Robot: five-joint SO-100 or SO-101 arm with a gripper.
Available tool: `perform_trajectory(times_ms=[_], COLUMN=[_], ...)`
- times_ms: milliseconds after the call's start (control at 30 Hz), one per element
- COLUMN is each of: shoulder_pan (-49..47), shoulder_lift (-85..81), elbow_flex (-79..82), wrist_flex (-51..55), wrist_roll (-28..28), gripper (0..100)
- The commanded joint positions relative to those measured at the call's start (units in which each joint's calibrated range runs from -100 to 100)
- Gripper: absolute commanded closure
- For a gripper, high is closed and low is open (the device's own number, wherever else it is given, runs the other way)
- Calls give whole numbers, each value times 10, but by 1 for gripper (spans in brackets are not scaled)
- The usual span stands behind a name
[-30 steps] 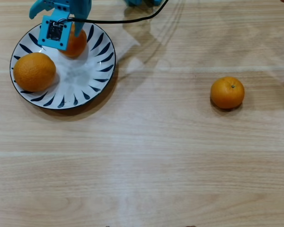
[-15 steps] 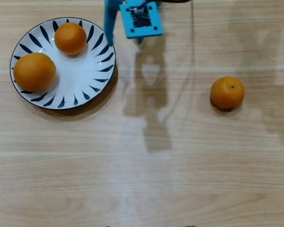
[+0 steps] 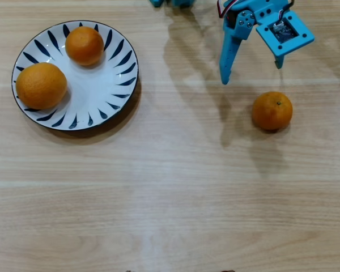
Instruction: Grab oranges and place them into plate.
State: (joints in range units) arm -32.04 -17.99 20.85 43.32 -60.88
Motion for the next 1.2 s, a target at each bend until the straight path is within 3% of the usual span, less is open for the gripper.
perform_trajectory(times_ms=[0, 200, 400, 967, 1167], shoulder_pan=[-18, -18, -18, -101, -95], shoulder_lift=[25, 55, 56, 51, 81], elbow_flex=[59, 99, 112, 95, 95], wrist_flex=[-121, -200, -202, -208, -224], wrist_roll=[-10, -5, -23, -28, -7], gripper=[58, 57, 48, 47, 47])
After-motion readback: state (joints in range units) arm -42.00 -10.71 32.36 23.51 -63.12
